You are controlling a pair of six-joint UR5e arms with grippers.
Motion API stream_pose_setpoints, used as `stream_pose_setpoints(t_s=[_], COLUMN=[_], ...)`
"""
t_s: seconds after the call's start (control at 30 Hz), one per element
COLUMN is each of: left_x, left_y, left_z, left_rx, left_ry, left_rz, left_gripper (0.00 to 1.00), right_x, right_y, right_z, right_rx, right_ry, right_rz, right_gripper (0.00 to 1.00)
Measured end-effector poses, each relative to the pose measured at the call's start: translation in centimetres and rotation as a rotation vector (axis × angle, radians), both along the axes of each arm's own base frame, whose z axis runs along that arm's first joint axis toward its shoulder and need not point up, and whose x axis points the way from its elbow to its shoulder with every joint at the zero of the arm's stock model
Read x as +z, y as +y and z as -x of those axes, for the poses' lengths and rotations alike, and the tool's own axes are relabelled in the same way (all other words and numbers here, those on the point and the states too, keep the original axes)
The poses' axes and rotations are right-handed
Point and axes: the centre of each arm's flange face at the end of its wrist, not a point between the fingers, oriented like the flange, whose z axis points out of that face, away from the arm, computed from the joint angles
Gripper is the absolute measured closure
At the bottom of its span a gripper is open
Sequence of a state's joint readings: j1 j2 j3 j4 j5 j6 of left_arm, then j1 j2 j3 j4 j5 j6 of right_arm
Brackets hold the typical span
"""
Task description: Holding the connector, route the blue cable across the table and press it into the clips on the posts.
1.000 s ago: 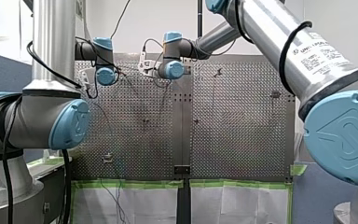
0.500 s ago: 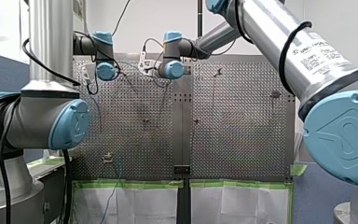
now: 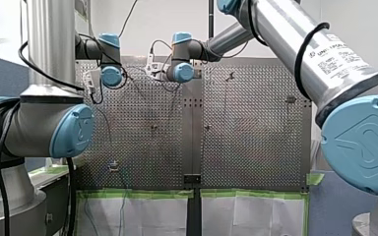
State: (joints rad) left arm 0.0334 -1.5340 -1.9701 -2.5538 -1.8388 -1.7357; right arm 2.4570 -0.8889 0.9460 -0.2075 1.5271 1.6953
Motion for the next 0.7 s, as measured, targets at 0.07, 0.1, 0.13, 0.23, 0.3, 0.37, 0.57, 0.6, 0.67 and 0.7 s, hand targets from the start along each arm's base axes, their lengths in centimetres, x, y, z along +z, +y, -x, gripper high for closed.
stream_pose_setpoints(t_s=[0.07, 0.1, 0.13, 0.23, 0.3, 0.37, 0.57, 0.6, 0.67, 0.7], left_x=[-0.4, -0.5, -0.6, -0.7, -0.7, -0.9, -2.3, -2.5, -2.5, -2.4], left_y=[-0.2, -0.2, -0.2, -0.2, -0.2, -0.1, 0.4, 0.5, 0.8, 1.0], left_z=[0.2, 0.3, 0.3, 0.3, 0.1, -0.2, -1.6, -1.8, -2.2, -2.4], left_rx=[-0.003, -0.004, -0.006, -0.01, -0.012, -0.017, -0.029, -0.029, -0.029, -0.03], left_ry=[0.005, 0.004, 0.002, -0.016, -0.03, -0.037, -0.041, -0.043, -0.055, -0.062], left_rz=[0.001, 0.001, 0.002, 0.009, 0.016, 0.019, 0.017, 0.017, 0.019, 0.02], left_gripper=[1.0, 1.0, 1.0, 1.0, 1.0, 1.0, 1.0, 1.0, 1.0, 1.0], right_x=[-0.1, -0.1, -0.2, -0.2, -0.4, -0.7, -1.4, -1.5, -1.5, -1.5], right_y=[0.0, 0.0, 0.0, 0.0, -0.1, -0.2, -0.5, -0.6, -0.6, -0.6], right_z=[0.0, 0.0, 0.1, 0.1, 0.1, 0.1, 0.0, 0.0, 0.0, 0.0], right_rx=[0.0, -0.001, -0.001, -0.001, -0.002, -0.002, -0.005, -0.005, -0.005, -0.005], right_ry=[0.004, 0.006, 0.007, 0.006, 0.005, 0.007, 0.012, 0.013, 0.013, 0.012], right_rz=[-0.003, -0.005, -0.007, -0.014, -0.02, -0.024, -0.032, -0.032, -0.032, -0.032], right_gripper=[1.0, 1.0, 1.0, 1.0, 1.0, 1.0, 1.0, 1.0, 1.0, 1.0])
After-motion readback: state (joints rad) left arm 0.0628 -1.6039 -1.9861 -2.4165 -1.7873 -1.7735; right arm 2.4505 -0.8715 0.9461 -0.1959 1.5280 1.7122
